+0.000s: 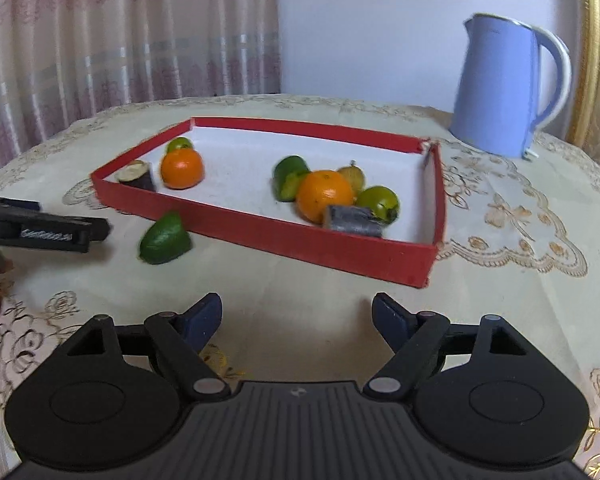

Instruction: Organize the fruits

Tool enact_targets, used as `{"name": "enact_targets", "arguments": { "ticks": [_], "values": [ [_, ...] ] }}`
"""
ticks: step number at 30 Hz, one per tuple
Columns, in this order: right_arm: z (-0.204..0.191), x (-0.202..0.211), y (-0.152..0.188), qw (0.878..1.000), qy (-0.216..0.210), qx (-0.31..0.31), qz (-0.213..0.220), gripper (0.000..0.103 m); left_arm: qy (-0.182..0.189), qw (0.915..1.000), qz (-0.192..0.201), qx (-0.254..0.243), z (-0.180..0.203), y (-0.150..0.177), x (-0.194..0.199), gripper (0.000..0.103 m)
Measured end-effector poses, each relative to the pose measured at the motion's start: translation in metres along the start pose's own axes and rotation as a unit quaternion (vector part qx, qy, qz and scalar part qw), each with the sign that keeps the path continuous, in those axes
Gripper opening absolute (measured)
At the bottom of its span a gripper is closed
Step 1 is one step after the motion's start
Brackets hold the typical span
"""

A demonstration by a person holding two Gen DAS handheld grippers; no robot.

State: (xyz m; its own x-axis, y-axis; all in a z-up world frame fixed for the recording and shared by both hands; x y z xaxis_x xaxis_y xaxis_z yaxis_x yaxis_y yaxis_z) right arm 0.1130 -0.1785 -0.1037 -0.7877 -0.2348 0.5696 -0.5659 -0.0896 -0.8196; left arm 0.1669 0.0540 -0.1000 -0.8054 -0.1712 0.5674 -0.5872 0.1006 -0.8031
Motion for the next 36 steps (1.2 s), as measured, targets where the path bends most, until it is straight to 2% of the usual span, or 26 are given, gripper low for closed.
{"name": "enact_targets", "arguments": {
  "ticks": [4,9,13,17,23,30,36],
  "values": [
    [0.009,0.0,0.001,1.0,-0.004,-0.026,0.004,0.083,-0.003,1.0,0.002,-0.008,0.002,-0.001,0.001,0.103],
    [0.009,-0.002,0.001,1.0,-0.008,-0.025,0.0,0.087,0.007,1.0,-0.002,0.0,0.003,-0.002,0.005,0.103],
    [0.009,-0.002,0.001,1.0,-0.011,-0.028,0.001,0.088,0.048,0.9985,-0.016,0.021,0.012,-0.004,0.01,0.103],
    [0.01,-0.002,0.001,0.999,-0.013,-0.029,0.001,0.088,0.083,0.9965,-0.015,0.005,0.034,-0.008,0.017,0.103],
    [0.009,-0.001,0.001,1.0,-0.011,-0.025,-0.001,0.089,0.097,0.9949,0.012,-0.024,0.055,-0.017,0.026,0.103],
    [0.009,-0.001,0.001,1.0,-0.01,-0.024,-0.001,0.089,0.143,0.9896,0.01,-0.008,0.061,-0.022,0.031,0.103],
    [0.009,-0.001,0.001,1.0,-0.011,-0.028,0.001,0.089,0.148,0.9883,0.013,-0.034,0.074,-0.02,0.033,0.103]
  ]
}}
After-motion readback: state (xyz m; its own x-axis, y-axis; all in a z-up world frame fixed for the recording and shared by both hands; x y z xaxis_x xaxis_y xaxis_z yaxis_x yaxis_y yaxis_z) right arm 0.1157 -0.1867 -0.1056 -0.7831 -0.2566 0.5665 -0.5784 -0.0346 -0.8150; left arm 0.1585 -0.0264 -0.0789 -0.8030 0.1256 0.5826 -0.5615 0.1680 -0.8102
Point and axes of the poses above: each gripper's, at about its wrist camera, not at the fingertips, and x roughly against the way its jaws point, z to its right, y to its underside, the point moved 10 cm from there along -x, roughly the way its jaws point, and after that the axes turned 6 degrees about -y, right-handed, at the moved point
